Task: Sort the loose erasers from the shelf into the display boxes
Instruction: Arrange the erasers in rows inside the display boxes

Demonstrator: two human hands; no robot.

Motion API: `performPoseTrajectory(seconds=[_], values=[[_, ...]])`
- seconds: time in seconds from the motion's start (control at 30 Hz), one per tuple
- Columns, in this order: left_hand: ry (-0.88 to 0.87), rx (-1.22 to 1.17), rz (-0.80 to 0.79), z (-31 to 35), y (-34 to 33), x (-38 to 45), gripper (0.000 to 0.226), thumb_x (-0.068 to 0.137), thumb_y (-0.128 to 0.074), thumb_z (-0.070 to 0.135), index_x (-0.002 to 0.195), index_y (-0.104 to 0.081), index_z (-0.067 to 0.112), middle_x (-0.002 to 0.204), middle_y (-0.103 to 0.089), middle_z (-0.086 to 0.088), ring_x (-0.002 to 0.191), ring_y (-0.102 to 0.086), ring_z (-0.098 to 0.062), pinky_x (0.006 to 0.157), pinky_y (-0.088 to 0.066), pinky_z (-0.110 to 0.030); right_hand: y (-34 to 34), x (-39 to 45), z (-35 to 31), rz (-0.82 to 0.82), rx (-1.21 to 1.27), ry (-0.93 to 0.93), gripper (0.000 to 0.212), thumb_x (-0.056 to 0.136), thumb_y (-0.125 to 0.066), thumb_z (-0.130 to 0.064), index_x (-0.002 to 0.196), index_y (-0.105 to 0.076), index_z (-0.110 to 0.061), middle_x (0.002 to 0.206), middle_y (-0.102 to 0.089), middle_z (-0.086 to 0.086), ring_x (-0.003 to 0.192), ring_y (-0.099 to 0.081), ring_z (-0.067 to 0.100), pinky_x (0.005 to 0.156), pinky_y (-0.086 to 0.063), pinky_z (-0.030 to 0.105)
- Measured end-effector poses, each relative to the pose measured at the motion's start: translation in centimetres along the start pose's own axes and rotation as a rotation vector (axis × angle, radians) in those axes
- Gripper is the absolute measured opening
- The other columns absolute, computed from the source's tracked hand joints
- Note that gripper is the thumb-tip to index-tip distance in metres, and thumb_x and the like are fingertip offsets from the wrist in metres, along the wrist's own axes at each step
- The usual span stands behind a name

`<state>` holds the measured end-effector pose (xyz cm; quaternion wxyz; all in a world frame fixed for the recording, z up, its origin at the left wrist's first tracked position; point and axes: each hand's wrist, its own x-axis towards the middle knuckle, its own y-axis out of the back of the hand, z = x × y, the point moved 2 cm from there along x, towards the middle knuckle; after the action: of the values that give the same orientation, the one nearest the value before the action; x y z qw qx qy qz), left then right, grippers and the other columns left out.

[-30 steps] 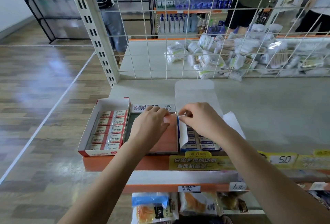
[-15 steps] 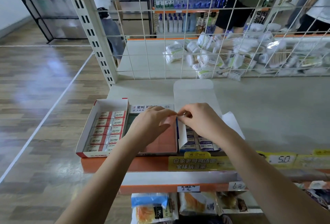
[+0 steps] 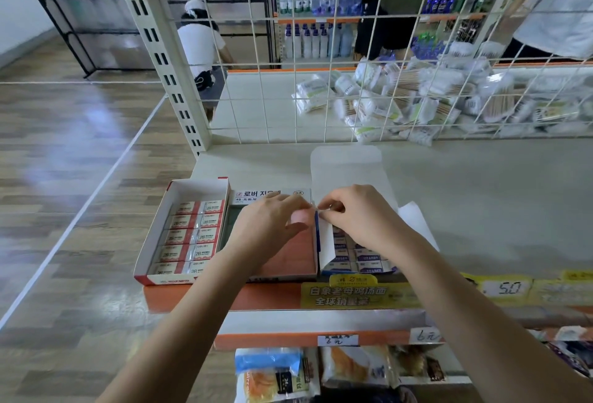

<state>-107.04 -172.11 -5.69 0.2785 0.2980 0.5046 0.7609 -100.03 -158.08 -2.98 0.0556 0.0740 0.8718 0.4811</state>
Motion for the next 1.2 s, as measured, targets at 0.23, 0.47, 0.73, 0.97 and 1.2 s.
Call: performPoseTrajectory(seconds=[0.23,0.47,0.73,0.97,1.2], values=[[-0.075,0.055,0.116,-0.5,-0.6,-0.3,0.023,0.077,-0.073,0.027,0.099,-0.072,0.022,0.094,-0.072,0.0,0.087,-0.064,-0.026,0.065,-0.05,-0.033,-0.1,0.0,0.3,-0.007,0.007,-0.009,0.023,0.091,-0.058,-0.025,0.109,-0.069,-0.017,0.101,-0.068,0.002,0.084,-0.056,0.009,0.064,-0.037,0.016],[-0.071,0.126,0.165,-0.1,-1.2,-0.5,0.016,0.065,-0.079,0.023,0.08,-0.073,0.023,0.08,-0.065,0.003,0.069,-0.063,-0.02,0.038,-0.044,-0.025,-0.1,0.1,0.2,-0.007,0.003,-0.003,0.024,0.091,-0.059,-0.026,0.111,-0.068,-0.017,0.103,-0.068,0.002,0.091,-0.061,0.013,0.071,-0.038,0.017],[-0.087,0.07,0.158,-0.8,-1.4,0.0,0.013,0.072,-0.062,0.028,0.078,-0.073,0.023,0.073,-0.067,0.0,0.065,-0.062,-0.024,0.045,-0.052,-0.035,-0.2,0.2,0.2,-0.018,0.003,0.007,0.024,0.091,-0.058,-0.026,0.111,-0.067,-0.016,0.103,-0.068,0.002,0.091,-0.061,0.013,0.074,-0.04,0.017],[0.037,0.236,-0.027,0.5,-1.0,0.6,0.025,0.094,-0.049,0.037,0.107,-0.068,0.026,0.109,-0.062,0.008,0.104,-0.053,-0.015,0.075,-0.045,-0.03,-0.2,0.3,0.3,-0.014,0.002,0.02,0.023,0.091,-0.058,-0.025,0.11,-0.068,-0.016,0.103,-0.069,0.002,0.093,-0.062,0.013,0.079,-0.045,0.019],[0.056,0.25,-0.048,1.0,-0.8,0.9,0.025,0.095,-0.048,0.034,0.11,-0.066,0.026,0.107,-0.06,0.006,0.101,-0.054,-0.017,0.074,-0.044,-0.03,-0.3,0.6,-0.1,-0.001,0.011,0.041,0.022,0.091,-0.058,-0.023,0.108,-0.069,-0.015,0.101,-0.07,0.003,0.093,-0.063,0.016,0.084,-0.049,0.027]])
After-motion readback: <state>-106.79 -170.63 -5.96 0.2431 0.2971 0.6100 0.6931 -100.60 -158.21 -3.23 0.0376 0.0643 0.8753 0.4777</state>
